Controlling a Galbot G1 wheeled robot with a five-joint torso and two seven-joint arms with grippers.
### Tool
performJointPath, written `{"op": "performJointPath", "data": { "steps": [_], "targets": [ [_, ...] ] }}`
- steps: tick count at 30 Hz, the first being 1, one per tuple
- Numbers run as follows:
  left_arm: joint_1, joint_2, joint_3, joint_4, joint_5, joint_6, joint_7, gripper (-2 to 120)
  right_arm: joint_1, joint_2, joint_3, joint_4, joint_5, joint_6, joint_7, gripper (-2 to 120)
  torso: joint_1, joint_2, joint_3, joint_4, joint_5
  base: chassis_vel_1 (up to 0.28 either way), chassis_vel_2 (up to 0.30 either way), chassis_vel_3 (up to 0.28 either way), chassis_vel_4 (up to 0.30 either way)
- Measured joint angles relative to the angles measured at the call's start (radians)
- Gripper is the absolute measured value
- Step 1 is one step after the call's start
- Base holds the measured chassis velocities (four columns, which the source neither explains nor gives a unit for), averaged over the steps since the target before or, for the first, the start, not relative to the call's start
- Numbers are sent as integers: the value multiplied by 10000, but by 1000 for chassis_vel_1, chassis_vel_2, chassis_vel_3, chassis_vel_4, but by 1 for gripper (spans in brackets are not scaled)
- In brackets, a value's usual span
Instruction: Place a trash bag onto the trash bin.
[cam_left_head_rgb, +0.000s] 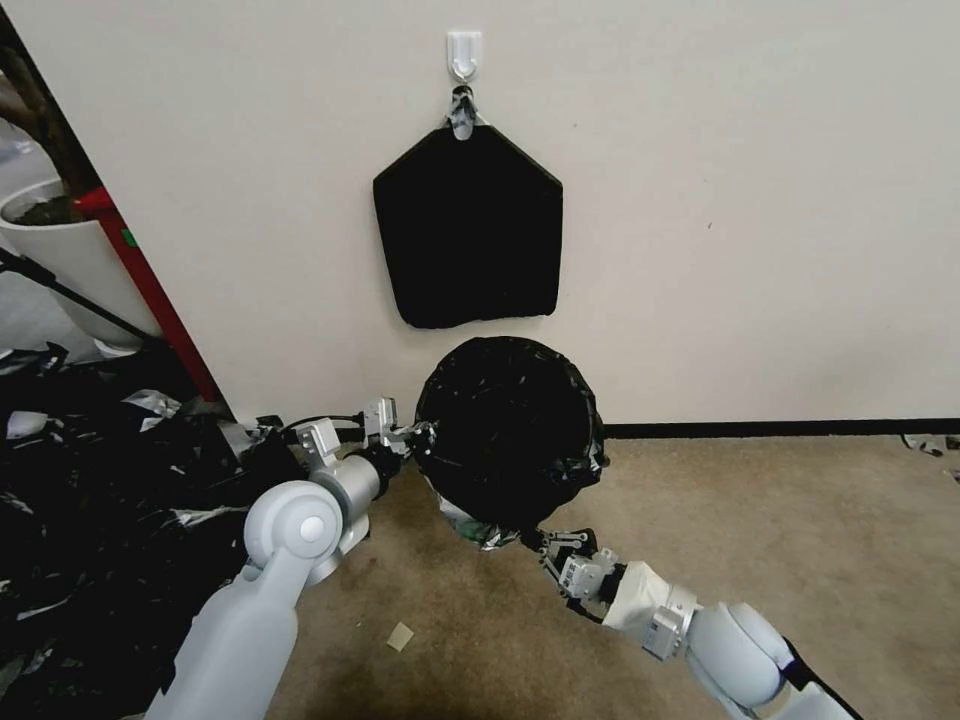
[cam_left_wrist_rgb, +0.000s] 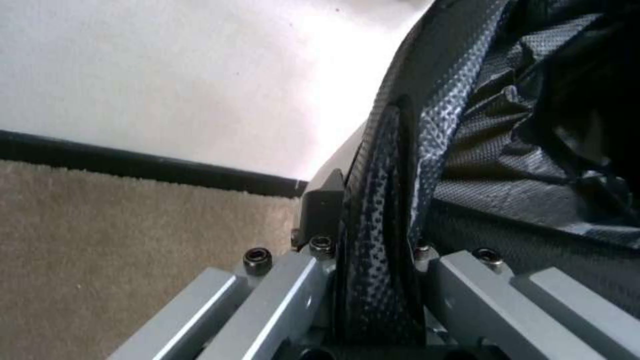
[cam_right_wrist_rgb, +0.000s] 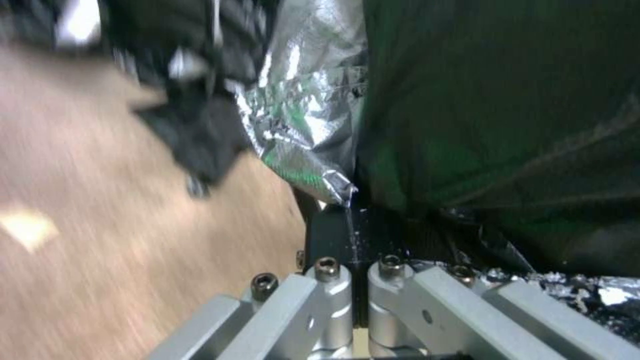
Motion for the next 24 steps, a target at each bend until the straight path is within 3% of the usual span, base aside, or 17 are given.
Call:
{"op": "performJointPath", "data": {
  "steps": [2,3,6,12,15,19,21,24],
  "targets": [
    [80,-42,11,-88,-12,62,6,3,240,213,476,-221,-1531,-11,2,0,0,0,0,0,0,0,0,0,0],
    [80,-42,11,-88,-12,62,6,3,240,213,476,-221,-1531,-11,2,0,0,0,0,0,0,0,0,0,0],
    [174,-103,53,-208,-12,110,13,3,689,465,1170,-611,-3201,-116,69,0,0,0,0,1,1,0,0,0,0],
    [219,-112,42,-249,-15,119,39,3,751,380,1405,-603,-3395,-375,482,0,0,0,0,0,1,0,0,0,0],
    [182,-130,9,-191,-6,-61,46,3,387,95,974,-435,-1654,83,372,7,0,0,0,0,1,0,0,0,0],
    [102,-161,10,-90,8,-141,47,3,193,3,792,-414,-580,565,-48,17,0,0,0,1,0,0,0,0,0],
    [-58,-178,18,116,19,-206,47,3,82,-133,813,-622,647,1343,-1132,27,0,0,0,0,1,0,0,0,0],
    [-185,-168,23,330,25,-256,41,3,2,-339,1041,-784,1641,1740,-2507,37,0,0,0,0,1,0,0,0,0]
  ]
}}
